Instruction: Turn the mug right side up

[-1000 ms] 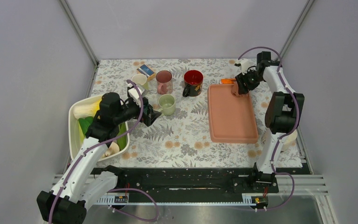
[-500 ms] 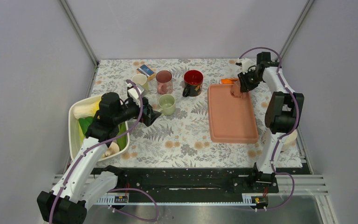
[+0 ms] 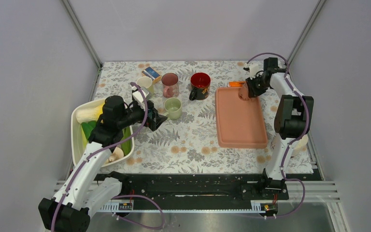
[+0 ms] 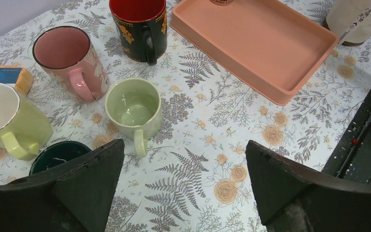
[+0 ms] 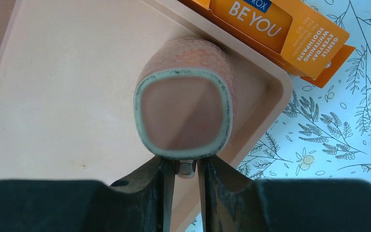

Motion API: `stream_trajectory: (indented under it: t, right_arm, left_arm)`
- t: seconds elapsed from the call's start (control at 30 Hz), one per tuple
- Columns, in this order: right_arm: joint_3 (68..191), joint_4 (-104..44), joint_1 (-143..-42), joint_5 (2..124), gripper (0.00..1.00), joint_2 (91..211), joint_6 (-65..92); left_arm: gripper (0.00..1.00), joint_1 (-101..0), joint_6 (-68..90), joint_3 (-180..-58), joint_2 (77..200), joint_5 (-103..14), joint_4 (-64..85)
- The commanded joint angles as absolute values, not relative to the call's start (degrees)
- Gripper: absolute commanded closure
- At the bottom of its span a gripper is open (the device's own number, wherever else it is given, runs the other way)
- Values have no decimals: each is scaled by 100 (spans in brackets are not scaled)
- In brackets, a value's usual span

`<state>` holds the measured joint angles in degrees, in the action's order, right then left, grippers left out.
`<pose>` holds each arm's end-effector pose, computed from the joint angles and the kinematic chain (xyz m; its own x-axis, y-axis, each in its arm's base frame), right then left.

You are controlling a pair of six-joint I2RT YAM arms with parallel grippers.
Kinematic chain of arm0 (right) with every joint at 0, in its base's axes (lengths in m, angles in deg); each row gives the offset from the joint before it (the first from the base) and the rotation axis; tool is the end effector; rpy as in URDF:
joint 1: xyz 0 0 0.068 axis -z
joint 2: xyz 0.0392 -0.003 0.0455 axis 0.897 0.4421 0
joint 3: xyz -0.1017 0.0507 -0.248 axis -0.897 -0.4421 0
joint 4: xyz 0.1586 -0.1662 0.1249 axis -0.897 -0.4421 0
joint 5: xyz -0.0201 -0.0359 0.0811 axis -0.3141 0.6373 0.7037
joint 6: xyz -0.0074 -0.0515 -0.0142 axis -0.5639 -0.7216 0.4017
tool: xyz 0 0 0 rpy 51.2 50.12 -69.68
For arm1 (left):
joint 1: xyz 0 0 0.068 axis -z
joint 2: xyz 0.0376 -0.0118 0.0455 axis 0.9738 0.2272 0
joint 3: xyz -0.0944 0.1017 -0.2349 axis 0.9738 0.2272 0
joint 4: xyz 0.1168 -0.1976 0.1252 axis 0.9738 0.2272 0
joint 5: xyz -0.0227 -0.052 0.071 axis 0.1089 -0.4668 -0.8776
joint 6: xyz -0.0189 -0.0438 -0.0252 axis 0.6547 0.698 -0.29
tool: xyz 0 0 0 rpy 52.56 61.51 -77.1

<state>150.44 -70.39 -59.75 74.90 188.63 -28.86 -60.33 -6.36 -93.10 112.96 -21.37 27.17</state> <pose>0.4443 -0.0195 0.2116 -0.6770 -0.5028 -0.5375 -0.5855 0.8104 -0.0207 0.1848 -0.0742 0.3265 -0.2236 0.1621 -0.9611 0.7452 0.6640 -0.0614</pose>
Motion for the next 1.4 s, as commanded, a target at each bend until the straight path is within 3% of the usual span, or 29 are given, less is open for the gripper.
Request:
stream_trajectory:
  t: [0.0, 0.73, 1.07, 1.37]
  right_arm:
    - [14843, -6551, -6066, 7456, 71, 18469, -2754]
    - [14442, -6112, -6077, 7570, 62, 18064, -2648]
    - [14413, -6047, -6087, 7452, 72, 18201, -2571]
    - [14344, -6030, -6097, 7488, 99, 18086, -2608]
  left_arm:
    - [1, -6084, -605, -9346, 11286, -1956, 2468]
    - [1, -6122, -599, -9327, 11278, -1845, 2463]
    - [1, -6131, -589, -9328, 11263, -1798, 2469]
    - [1, -6134, -570, -9376, 11384, -1800, 2432]
